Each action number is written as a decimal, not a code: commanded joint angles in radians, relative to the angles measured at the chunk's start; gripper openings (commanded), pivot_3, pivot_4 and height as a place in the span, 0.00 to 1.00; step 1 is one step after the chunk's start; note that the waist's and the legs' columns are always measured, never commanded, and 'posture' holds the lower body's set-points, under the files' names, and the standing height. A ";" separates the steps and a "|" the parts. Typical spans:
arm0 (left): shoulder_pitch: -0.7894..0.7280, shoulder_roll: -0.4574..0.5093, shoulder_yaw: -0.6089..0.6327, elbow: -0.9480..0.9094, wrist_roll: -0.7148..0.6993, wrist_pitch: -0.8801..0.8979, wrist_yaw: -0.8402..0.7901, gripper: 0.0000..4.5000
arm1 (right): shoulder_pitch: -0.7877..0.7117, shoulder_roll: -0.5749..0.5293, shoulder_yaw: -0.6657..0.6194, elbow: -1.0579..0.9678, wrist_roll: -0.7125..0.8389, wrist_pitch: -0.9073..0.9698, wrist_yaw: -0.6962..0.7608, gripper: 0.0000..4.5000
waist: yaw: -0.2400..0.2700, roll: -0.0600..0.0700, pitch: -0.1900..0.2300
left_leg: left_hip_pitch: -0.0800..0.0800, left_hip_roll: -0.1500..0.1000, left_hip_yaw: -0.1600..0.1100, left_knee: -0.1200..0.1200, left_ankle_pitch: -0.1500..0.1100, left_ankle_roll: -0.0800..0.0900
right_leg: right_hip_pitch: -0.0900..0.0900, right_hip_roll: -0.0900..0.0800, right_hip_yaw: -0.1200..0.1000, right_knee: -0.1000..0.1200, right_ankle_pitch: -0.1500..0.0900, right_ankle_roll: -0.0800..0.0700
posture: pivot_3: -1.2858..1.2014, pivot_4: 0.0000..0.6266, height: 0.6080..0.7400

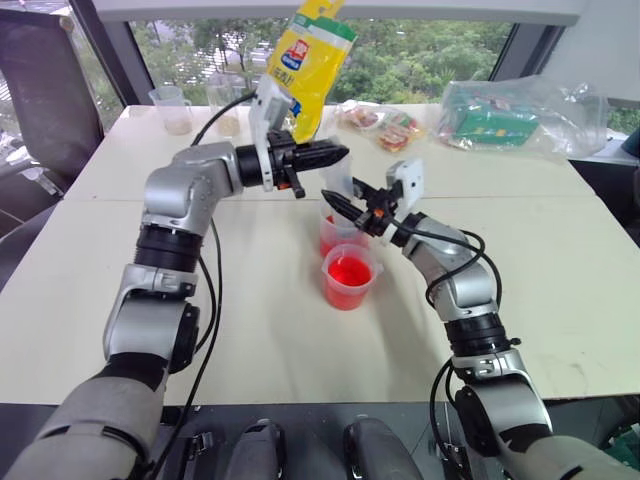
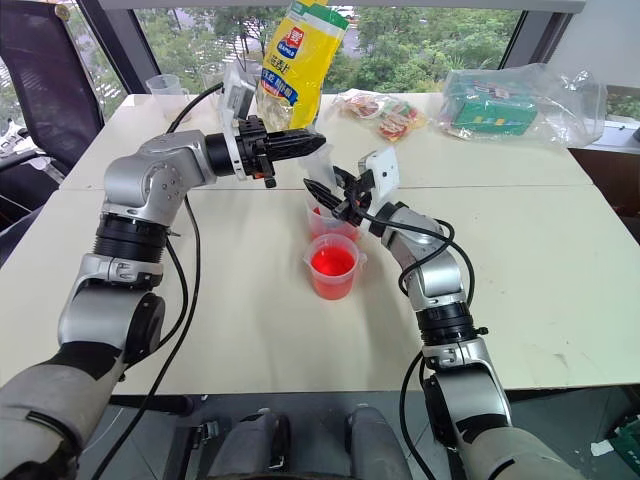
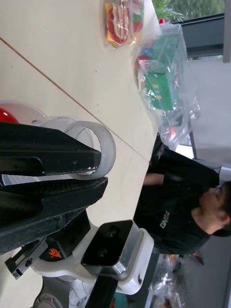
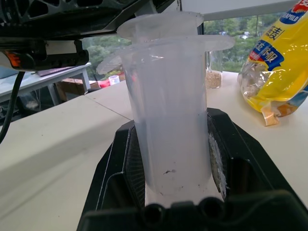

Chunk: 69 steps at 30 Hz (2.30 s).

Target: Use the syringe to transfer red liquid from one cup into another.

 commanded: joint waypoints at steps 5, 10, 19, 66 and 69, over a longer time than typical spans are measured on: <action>-0.120 0.049 0.085 -0.014 -0.014 -0.065 0.015 0.02 | 0.013 -0.006 0.067 0.016 -0.024 0.029 0.047 0.31 | 0.000 0.000 0.000 | 0.000 0.000 0.000 0.000 0.000 0.000 | 0.000 0.000 0.000 0.000 0.000 0.000 | 0.52 0.24 1.00; -0.125 0.056 0.087 -0.016 -0.013 -0.070 0.016 0.02 | 0.012 -0.008 0.069 0.017 -0.023 0.033 0.052 0.31 | 0.000 0.000 0.000 | 0.000 0.000 0.000 0.000 0.000 0.000 | 0.000 0.000 0.000 0.000 0.000 0.000 | 0.52 0.24 1.00; -0.125 0.057 0.086 -0.019 -0.014 -0.075 0.018 0.02 | 0.011 -0.010 0.069 0.020 -0.024 0.035 0.059 0.31 | 0.000 0.000 0.000 | 0.000 0.000 0.000 0.000 0.000 0.000 | 0.000 0.000 0.000 0.000 0.000 0.000 | 0.52 0.24 1.00; 0.131 0.274 0.136 -0.347 -0.119 0.142 -0.005 0.99 | -0.056 -0.114 -0.181 -0.547 0.453 0.463 -0.064 0.31 | 0.001 0.000 0.000 | -0.001 0.000 -0.001 -0.001 0.000 0.000 | -0.001 -0.001 0.000 -0.001 0.000 0.000 | 0.52 0.24 1.00; 0.121 0.269 0.137 -0.353 -0.133 0.151 0.001 0.99 | 0.012 -0.108 -0.157 -0.574 0.440 0.456 -0.092 0.31 | 0.001 0.000 0.000 | -0.001 0.000 -0.001 -0.001 0.000 0.000 | -0.001 -0.001 0.000 -0.001 0.000 0.000 | 0.52 0.24 1.00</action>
